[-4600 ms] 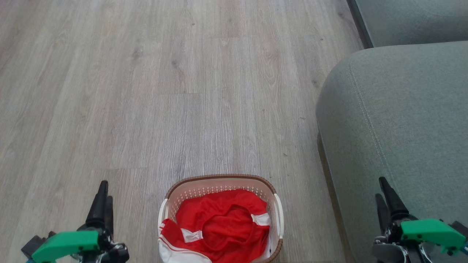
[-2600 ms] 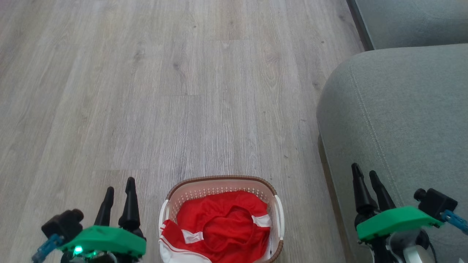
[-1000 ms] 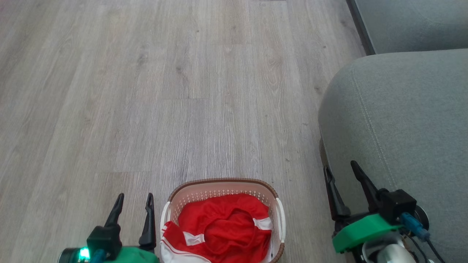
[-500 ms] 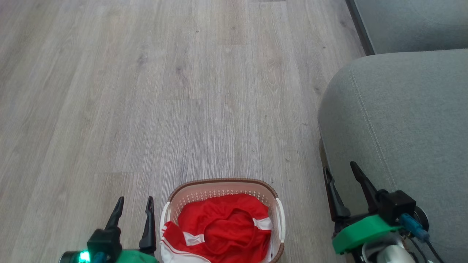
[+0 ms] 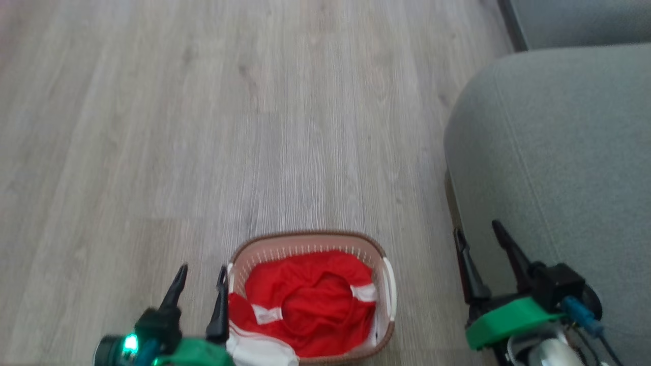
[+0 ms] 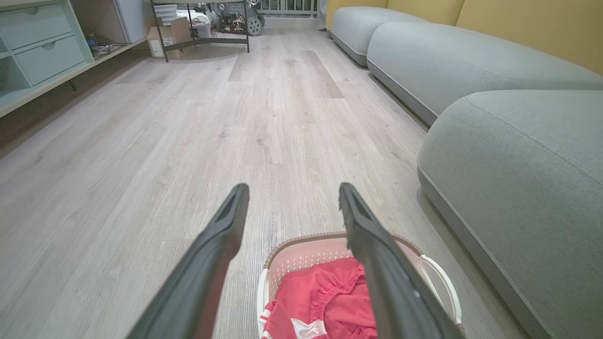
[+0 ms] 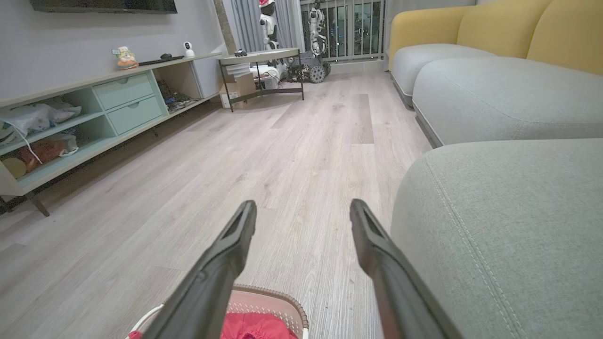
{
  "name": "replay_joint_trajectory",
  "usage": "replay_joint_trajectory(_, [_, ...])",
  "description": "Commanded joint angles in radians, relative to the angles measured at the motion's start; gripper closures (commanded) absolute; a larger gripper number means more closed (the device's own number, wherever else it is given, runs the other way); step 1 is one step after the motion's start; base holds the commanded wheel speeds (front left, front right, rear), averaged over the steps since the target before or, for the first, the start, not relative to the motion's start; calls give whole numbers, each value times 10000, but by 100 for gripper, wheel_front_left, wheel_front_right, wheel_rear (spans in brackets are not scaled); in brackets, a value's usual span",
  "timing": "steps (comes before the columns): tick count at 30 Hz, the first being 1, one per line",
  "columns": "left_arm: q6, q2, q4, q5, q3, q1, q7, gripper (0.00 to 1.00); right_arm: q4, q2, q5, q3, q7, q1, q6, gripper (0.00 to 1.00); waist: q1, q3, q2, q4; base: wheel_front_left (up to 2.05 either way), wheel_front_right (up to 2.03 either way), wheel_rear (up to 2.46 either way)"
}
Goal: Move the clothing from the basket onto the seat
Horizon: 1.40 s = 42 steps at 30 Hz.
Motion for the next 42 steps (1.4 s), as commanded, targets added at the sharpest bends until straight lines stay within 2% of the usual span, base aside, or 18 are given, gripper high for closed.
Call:
replay_joint_trajectory(1, [-47, 61, -282, 57, 213, -711, -126, 0, -426, -106, -114, 168, -120, -533, 77, 0, 0, 361, 0, -49, 0, 0, 0])
replay_joint_trajectory(12, [-328, 99, 1057, 810, -558, -2776, -126, 0, -1343, -106, -306, -427, -120, -1874, 77, 0, 0, 2816, 0, -650, 0, 0, 0])
replay_joint_trajectory(26, [-903, 133, 4996, 1528, -1986, -5439, -126, 0, -2012, -106, -153, -843, -120, -3019, 77, 0, 0, 5517, 0, -1484, 0, 0, 0])
replay_joint_trajectory(34, [-1201, 91, 7279, 1822, -2979, -6759, -126, 0, -2261, -106, 19, -763, -120, -3505, 77, 0, 0, 6575, 0, -1781, 0, 0, 0])
replay_joint_trajectory(42, [-1252, 77, 8861, 2020, -3521, -7707, -126, 0, -2395, -106, 167, -711, -120, -3808, 77, 0, 0, 7308, 0, -1974, 0, 0, 0])
